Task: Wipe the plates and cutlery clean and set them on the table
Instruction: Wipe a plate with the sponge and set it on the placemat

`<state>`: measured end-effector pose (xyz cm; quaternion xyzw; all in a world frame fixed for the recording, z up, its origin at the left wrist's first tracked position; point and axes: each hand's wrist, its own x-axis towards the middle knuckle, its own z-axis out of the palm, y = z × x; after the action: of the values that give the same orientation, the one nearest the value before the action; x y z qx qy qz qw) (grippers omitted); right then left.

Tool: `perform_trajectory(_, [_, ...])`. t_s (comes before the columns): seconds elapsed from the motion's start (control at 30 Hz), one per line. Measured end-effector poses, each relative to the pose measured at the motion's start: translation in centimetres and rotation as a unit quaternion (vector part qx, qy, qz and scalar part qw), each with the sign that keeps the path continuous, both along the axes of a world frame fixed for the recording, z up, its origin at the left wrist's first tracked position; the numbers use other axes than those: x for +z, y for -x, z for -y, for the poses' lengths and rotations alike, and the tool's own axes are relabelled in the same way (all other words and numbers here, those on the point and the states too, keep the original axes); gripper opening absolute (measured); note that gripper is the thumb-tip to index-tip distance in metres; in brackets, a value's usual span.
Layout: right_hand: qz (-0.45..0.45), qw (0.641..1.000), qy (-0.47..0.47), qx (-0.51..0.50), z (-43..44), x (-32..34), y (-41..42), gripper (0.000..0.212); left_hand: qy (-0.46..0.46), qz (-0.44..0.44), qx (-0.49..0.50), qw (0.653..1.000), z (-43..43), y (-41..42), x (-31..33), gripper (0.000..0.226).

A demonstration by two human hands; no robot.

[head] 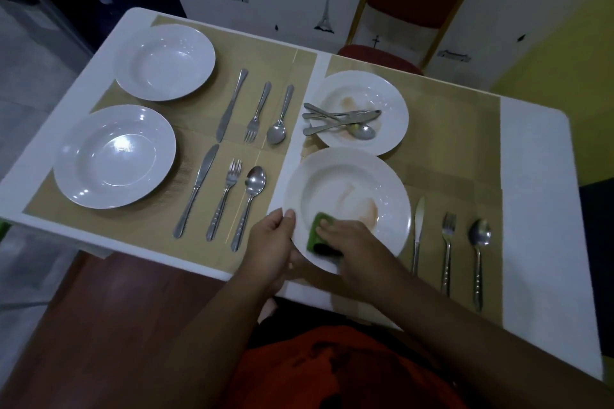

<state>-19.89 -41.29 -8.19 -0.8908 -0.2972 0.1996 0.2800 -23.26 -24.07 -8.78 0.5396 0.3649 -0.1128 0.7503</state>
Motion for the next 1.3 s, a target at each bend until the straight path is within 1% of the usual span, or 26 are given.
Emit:
perform_trajectory(0.07, [0.017,0.999,0.045,0.009,2.3,-0.2,0.8,0.060,-0.012,-0.004,0.018,1.000,-0.8,-0.1,0.2,0.028])
perform_trajectory(0.17, [0.016,0.995,0.097,-0.032,4.6,-0.1,0.1,0.061,-0.017,-0.002,-0.009,1.000,-0.8,0.2,0.2,0.028])
perform_trajectory(0.27, [0.025,0.989,0.090,-0.114,4.0,0.5,-2.5,0.057,-0.003,0.005,-0.040,0.999,0.2,0.5,0.3,0.023])
perform_trajectory(0.33, [0.019,0.986,0.054,-0.158,2.6,1.2,-3.7,0.054,0.024,0.019,-0.051,0.998,0.9,0.5,0.7,0.023])
perform_trajectory(0.37, [0.019,0.986,0.034,-0.165,1.9,1.5,-3.9,0.053,0.035,0.024,-0.054,0.998,1.2,0.4,1.0,0.024])
perform_trajectory(0.43, [0.012,0.992,0.004,-0.125,0.6,2.0,-3.1,0.055,0.043,0.024,-0.049,0.998,1.4,0.0,1.4,0.024])
perform_trajectory(0.53, [0.006,1.000,-0.029,0.000,0.6,2.2,-0.3,0.059,0.073,0.014,-0.009,0.997,0.9,-0.5,1.7,0.026])
perform_trajectory(0.6, [-0.006,1.000,-0.016,0.020,2.7,2.4,0.3,0.064,0.077,0.003,0.006,0.997,0.7,-0.3,1.6,0.025])
perform_trajectory(0.7, [-0.003,0.999,0.041,-0.025,6.1,2.5,-0.6,0.066,0.064,-0.006,-0.002,0.998,1.3,0.6,1.3,0.025])
perform_trajectory(0.8, [0.018,0.992,0.071,-0.101,6.6,2.6,-2.3,0.059,0.055,0.006,-0.029,0.998,2.1,0.8,1.3,0.025])
perform_trajectory(0.87, [-0.004,0.986,0.041,-0.163,4.9,3.0,-2.9,0.055,0.054,0.016,-0.036,0.998,2.5,0.4,1.4,0.025])
perform_trajectory(0.93, [-0.038,0.978,-0.019,-0.204,2.7,3.5,-3.0,0.055,0.060,0.025,-0.036,0.997,2.7,-0.2,1.7,0.025])
perform_trajectory(1.0, [-0.049,0.983,-0.054,-0.171,0.9,4.0,-2.1,0.059,0.080,0.030,-0.028,0.996,2.9,-0.8,2.1,0.025])
perform_trajectory(1.1, [-0.053,0.991,-0.068,-0.099,0.5,4.7,0.1,0.065,0.109,0.027,0.009,0.994,2.4,-1.7,2.6,0.025])
perform_trajectory(1.2, [-0.040,0.997,-0.042,-0.045,3.3,5.3,0.8,0.066,0.124,0.021,0.038,0.991,2.0,-1.9,2.6,0.026])
perform_trajectory(1.3, [-0.038,0.998,-0.005,-0.041,5.0,5.5,0.4,0.065,0.126,0.008,0.032,0.991,2.3,-1.5,2.4,0.026])
